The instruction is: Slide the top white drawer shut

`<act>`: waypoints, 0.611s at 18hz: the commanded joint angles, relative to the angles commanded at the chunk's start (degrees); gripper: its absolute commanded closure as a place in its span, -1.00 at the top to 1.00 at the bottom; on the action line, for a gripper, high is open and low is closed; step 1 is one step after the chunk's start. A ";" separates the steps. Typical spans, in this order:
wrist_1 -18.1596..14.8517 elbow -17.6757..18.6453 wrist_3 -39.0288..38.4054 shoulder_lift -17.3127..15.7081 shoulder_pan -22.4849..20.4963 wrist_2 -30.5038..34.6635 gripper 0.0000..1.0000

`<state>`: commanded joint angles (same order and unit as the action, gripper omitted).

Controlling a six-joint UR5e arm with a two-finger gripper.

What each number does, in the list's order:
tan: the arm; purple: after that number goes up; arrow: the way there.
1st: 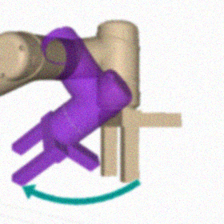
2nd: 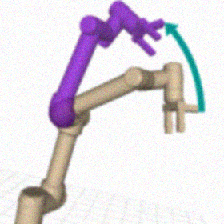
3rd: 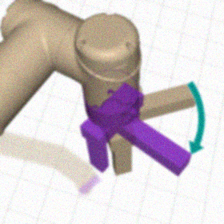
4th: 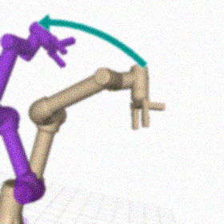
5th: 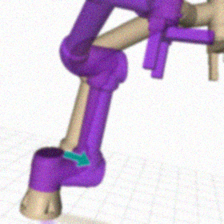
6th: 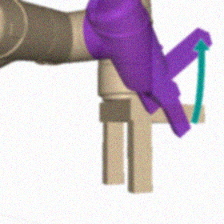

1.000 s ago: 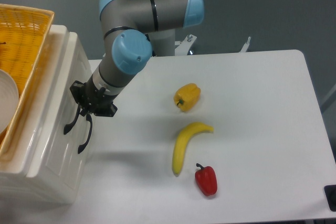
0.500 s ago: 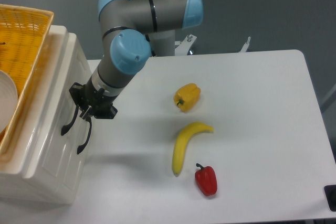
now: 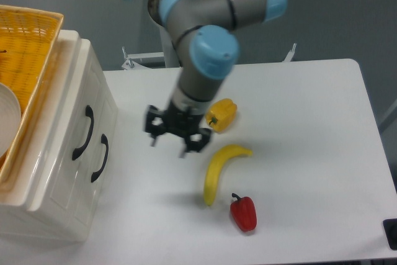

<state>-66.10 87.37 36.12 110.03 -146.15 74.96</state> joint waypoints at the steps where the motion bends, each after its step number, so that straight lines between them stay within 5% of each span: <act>1: 0.44 -0.61 1.13 1.23 -1.32 0.88 1.00; 7: 2.11 -3.51 29.23 7.91 -4.58 15.20 1.00; 11: 5.10 -4.57 42.95 11.78 -7.91 17.41 1.00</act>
<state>-61.00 82.80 79.07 121.81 -154.06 92.37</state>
